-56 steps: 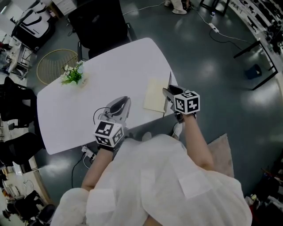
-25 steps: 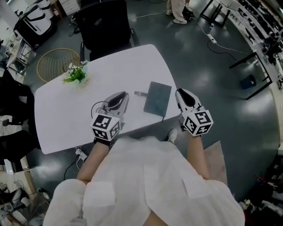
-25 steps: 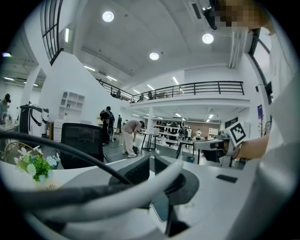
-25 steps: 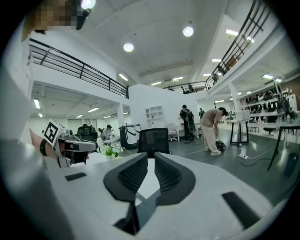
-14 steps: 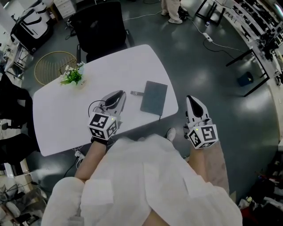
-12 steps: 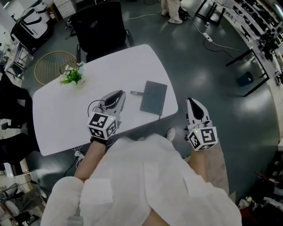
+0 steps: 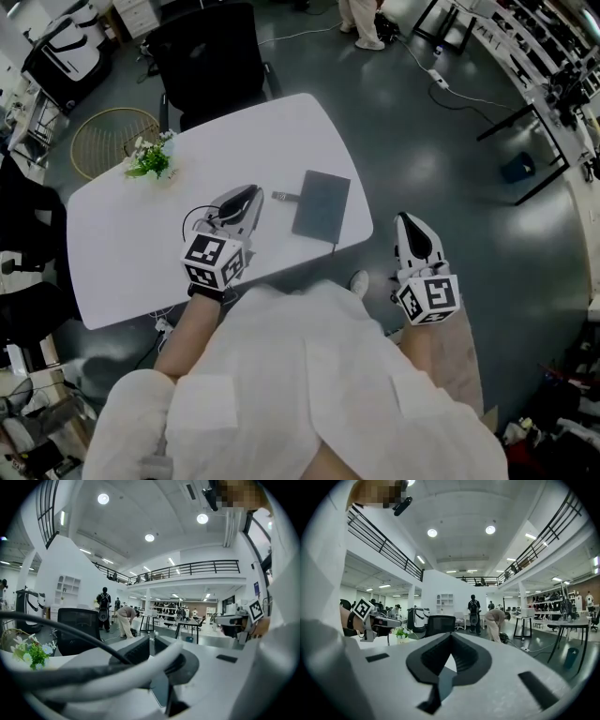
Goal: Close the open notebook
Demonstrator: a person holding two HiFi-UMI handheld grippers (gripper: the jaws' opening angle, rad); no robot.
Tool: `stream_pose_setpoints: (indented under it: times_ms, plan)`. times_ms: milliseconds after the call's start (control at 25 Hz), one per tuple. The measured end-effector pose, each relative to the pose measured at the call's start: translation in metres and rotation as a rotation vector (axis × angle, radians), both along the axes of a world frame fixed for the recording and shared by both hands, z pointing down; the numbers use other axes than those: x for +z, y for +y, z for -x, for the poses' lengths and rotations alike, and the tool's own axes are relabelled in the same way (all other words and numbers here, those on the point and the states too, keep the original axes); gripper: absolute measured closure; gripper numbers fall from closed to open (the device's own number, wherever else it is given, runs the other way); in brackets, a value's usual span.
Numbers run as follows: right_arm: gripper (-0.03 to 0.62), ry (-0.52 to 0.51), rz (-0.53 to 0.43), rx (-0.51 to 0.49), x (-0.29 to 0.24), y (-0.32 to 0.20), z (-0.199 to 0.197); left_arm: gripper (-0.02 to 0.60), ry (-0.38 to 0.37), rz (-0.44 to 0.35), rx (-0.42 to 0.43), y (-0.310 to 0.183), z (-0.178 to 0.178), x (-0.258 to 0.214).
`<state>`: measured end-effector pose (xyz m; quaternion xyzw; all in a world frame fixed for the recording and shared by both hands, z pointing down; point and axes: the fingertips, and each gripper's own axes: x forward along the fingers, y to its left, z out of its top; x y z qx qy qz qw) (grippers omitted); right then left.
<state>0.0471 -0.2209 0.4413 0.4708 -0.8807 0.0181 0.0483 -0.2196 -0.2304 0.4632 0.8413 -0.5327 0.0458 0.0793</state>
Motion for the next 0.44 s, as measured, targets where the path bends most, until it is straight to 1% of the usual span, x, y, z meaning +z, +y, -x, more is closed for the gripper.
stream_pose_setpoints:
  times_ms: [200,440]
  plan:
    - [0.592,0.005,0.012,-0.002,0.0028,0.0015,-0.0031,0.551,0.001,0.009,0.017,-0.0009,-0.0101,0.0019]
    - [0.592,0.017,0.017,0.008,0.0082,-0.0006,-0.0076,0.551,-0.001,0.017,0.013,-0.0025,-0.0087,0.0081]
